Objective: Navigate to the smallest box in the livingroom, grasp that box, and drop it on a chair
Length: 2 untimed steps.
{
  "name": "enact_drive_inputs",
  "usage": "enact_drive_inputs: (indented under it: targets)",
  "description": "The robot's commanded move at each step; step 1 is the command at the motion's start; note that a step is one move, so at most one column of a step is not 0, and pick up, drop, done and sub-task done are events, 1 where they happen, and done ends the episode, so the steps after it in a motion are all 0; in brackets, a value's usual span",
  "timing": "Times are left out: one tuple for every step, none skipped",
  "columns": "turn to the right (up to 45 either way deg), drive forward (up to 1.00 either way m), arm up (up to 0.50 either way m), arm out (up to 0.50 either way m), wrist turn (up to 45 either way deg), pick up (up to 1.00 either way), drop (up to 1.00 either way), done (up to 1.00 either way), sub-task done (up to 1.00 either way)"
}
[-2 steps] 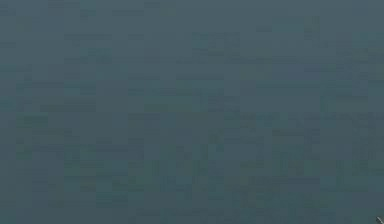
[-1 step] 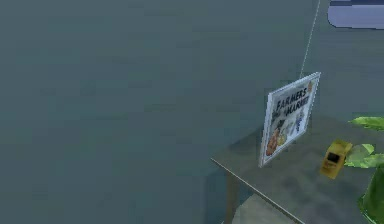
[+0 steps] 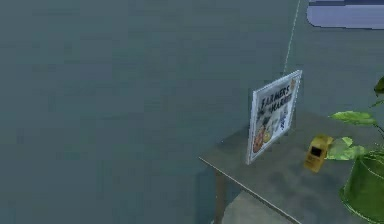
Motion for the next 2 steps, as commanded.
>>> enact_drive_inputs:
  targets:
    - [0.0, 0.25, 0.0, 0.0, 0.0, 0.0, 0.0, 0.0, 0.0]
    - [-39.0, 0.0, 0.0, 0.0, 0.0, 0.0, 0.0, 0.0, 0.0]
